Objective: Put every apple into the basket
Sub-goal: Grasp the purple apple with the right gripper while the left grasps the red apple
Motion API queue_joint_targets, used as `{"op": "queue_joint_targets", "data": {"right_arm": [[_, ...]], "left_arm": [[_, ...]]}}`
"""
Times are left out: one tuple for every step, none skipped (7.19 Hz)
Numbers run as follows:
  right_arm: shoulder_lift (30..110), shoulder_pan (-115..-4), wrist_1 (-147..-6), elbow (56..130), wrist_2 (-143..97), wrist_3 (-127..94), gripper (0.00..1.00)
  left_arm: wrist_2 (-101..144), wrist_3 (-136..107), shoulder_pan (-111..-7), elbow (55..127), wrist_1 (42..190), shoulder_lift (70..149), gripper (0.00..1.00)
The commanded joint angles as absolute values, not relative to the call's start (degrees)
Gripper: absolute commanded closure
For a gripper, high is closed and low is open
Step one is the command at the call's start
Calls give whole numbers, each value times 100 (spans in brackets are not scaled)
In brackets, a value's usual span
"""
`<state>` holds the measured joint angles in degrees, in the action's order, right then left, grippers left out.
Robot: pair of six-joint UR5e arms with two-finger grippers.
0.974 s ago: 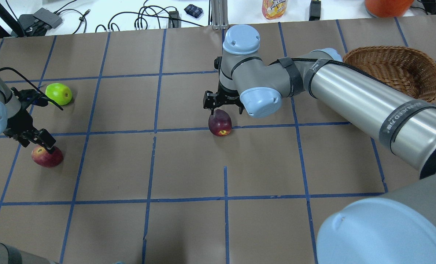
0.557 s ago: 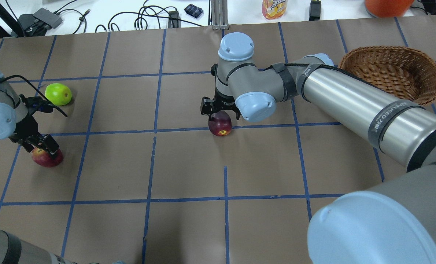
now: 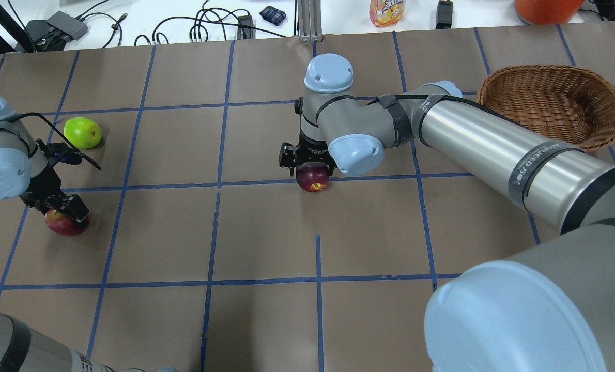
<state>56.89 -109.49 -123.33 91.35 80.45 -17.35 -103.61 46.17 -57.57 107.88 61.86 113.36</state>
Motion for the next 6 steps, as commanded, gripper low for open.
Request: {"op": "queue_joint_targets", "data": {"right_arm": [[5660,-10951,-12322,9149,8033,-1811,0],[5660,-10951,-12314,9202,8042,-1741,0],[5669,-10951,-12348,9359,8051,-1766,0],[5669,-10951,-12488,9413,8042,-1828,26],[5712,-10934,-12576,9352,8033,-1811,97],[5835,-10925,-12568,9317,8042,-1811,100]], "left_arm": [[-10310,4388,-5818,10732,6231,11190,69],[-10214,3942,-5958,10662,6214,11119,69],[-9847,3659,-6246,10461,6292,11014,69],[-9809,3091,-6632,10259,6632,10900,69],[-9791,2389,-7071,10135,6810,10794,69],[-9774,1912,-7519,10090,6855,10706,69]]}}
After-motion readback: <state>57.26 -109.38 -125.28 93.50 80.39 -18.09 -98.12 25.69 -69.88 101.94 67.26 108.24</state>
